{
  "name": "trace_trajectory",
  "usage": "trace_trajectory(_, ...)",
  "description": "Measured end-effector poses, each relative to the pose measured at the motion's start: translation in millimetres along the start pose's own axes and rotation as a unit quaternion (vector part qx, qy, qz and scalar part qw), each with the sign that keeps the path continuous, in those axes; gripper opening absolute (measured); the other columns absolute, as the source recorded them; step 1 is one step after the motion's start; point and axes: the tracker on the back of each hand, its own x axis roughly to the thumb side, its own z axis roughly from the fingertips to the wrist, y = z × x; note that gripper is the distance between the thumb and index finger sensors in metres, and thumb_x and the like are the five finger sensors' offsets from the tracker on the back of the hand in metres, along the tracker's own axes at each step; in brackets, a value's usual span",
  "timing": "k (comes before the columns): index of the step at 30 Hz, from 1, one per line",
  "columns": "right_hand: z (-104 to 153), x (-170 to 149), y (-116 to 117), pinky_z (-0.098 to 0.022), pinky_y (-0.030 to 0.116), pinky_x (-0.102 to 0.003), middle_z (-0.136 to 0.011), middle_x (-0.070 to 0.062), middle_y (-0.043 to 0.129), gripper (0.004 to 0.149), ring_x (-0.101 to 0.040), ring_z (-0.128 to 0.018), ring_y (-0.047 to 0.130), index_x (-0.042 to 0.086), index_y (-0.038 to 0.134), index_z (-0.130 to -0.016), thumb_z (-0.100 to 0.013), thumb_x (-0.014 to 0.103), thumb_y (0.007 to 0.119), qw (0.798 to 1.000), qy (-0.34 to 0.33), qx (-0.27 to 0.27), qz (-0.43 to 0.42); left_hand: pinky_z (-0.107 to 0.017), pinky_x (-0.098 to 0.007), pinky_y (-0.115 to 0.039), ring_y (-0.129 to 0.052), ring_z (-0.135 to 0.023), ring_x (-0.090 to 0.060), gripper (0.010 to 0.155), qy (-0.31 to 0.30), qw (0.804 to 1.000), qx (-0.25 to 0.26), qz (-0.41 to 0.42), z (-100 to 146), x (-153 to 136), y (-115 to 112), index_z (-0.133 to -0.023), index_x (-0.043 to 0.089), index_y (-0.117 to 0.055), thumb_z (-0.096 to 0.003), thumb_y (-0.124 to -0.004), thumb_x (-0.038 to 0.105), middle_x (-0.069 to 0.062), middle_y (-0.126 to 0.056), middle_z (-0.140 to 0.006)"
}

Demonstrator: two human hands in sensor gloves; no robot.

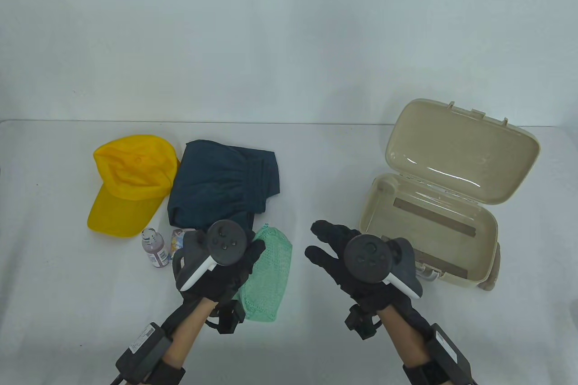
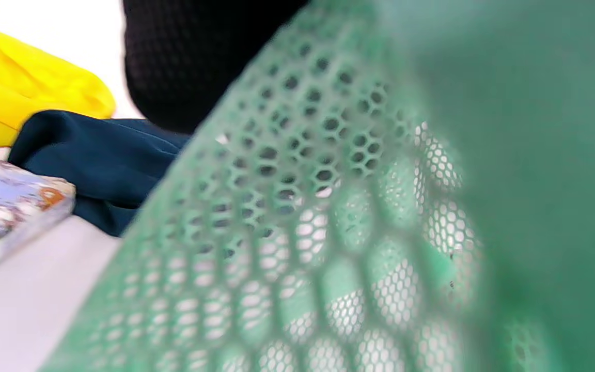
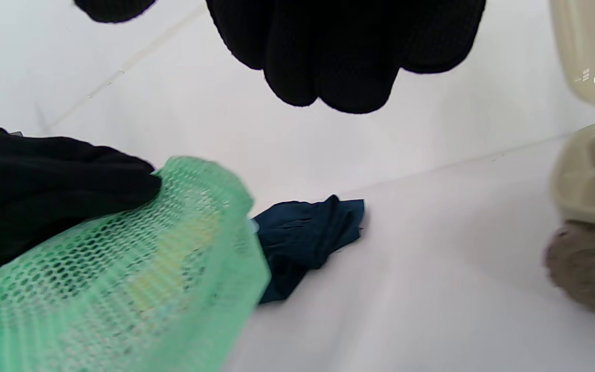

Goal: Pack suitcase

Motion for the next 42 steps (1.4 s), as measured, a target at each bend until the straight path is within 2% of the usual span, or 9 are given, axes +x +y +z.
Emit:
trace_trajectory(11,-11,5,27,-0.065,0.074,-0.052,-0.096,-0.006,0.084,0.068,-0.029,-0.082,0.09,0.016,0.063,-0.104,-0.053,0.06,0.058,0.999,0.018,0.019,-0.03,-0.045,-0.028,-0.089,-0.105,-0.053,-0.01,0.047,-0.094,0.994,0.044,-0.024,21,27,-14,-0.097,0.02,-0.07,-0.0579,-0.063,0.044,0.011,-0.095,-0.074)
trace_trajectory(19,-10,-3,25,-0.06,0.079,-0.047,-0.081,-0.002,0.091,0.051,-0.021,-0.069,0.095,0.017,0.072,-0.095,-0.053,0.045,0.073,0.994,0.038,0.006,-0.098,-0.052,-0.031,-0.087,-0.102,-0.065,-0.011,0.049,-0.136,0.99,0.033,-0.035,24,35,-26,-0.102,0.023,-0.062,-0.0578,-0.061,0.044,0.011,-0.09,-0.084)
trace_trajectory(23,-6,3,21,-0.06,0.079,-0.046,-0.078,-0.001,0.093,0.048,-0.019,-0.067,0.096,0.019,0.074,-0.092,-0.051,0.044,0.075,0.998,0.03,-0.039,-0.027,-0.055,-0.036,-0.085,-0.1,-0.071,-0.018,0.062,-0.149,0.988,0.023,-0.031,25,32,-19,-0.104,0.023,-0.065,-0.0532,-0.058,0.06,0.005,-0.09,-0.089)
trace_trajectory(26,-1,12,17,-0.062,0.079,-0.046,-0.079,0.001,0.092,0.048,-0.019,-0.069,0.095,0.022,0.074,-0.092,-0.05,0.044,0.076,0.997,0.0,-0.062,0.034,-0.056,-0.036,-0.084,-0.098,-0.074,-0.018,0.06,-0.13,0.989,0.063,-0.04,25,23,-9,-0.106,0.026,-0.06,-0.0546,-0.058,0.057,0.006,-0.087,-0.093)
trace_trajectory(28,2,20,19,-0.064,0.078,-0.046,-0.081,0.003,0.092,0.048,-0.018,-0.071,0.095,0.025,0.074,-0.092,-0.049,0.045,0.077,0.995,-0.029,-0.067,0.071,-0.059,-0.037,-0.083,-0.094,-0.081,-0.018,0.062,-0.124,0.988,0.083,-0.047,25,20,-3,-0.11,0.029,-0.053,-0.0546,-0.061,0.056,0.005,-0.079,-0.102)
trace_trajectory(31,6,29,22,-0.065,0.078,-0.045,-0.082,0.005,0.092,0.047,-0.017,-0.072,0.095,0.028,0.074,-0.091,-0.048,0.045,0.078,0.99,-0.052,-0.073,0.107,-0.065,-0.04,-0.079,-0.087,-0.092,-0.02,0.068,-0.139,0.988,0.062,-0.033,23,16,-1,-0.113,0.033,-0.046,-0.0524,-0.065,0.057,0.002,-0.067,-0.113)
trace_trajectory(35,9,35,24,-0.066,0.078,-0.044,-0.081,0.006,0.092,0.047,-0.016,-0.073,0.095,0.029,0.075,-0.091,-0.047,0.045,0.078,0.988,-0.066,-0.077,0.115,-0.068,-0.044,-0.077,-0.087,-0.094,-0.021,0.063,-0.155,0.988,0.016,-0.017,20,14,-5,-0.109,0.032,-0.06,-0.051,-0.068,0.054,0.001,-0.071,-0.112)
trace_trajectory(38,11,38,25,-0.065,0.078,-0.044,-0.08,0.006,0.092,0.046,-0.015,-0.072,0.095,0.028,0.075,-0.09,-0.047,0.045,0.079,0.985,-0.067,-0.088,0.135,-0.065,-0.042,-0.079,-0.093,-0.085,-0.018,0.054,-0.163,0.986,0.034,-0.032,21,19,-10,-0.103,0.029,-0.069,-0.0519,-0.068,0.049,0.002,-0.08,-0.104)
trace_trajectory(42,11,39,29,-0.064,0.079,-0.044,-0.079,0.005,0.093,0.046,-0.015,-0.07,0.096,0.028,0.076,-0.089,-0.046,0.046,0.079,0.982,-0.064,-0.087,0.155,-0.063,-0.039,-0.081,-0.097,-0.077,-0.014,0.045,-0.174,0.975,0.075,-0.115,27,29,-12,-0.095,0.031,-0.075,-0.0525,-0.07,0.045,0.004,-0.086,-0.095)
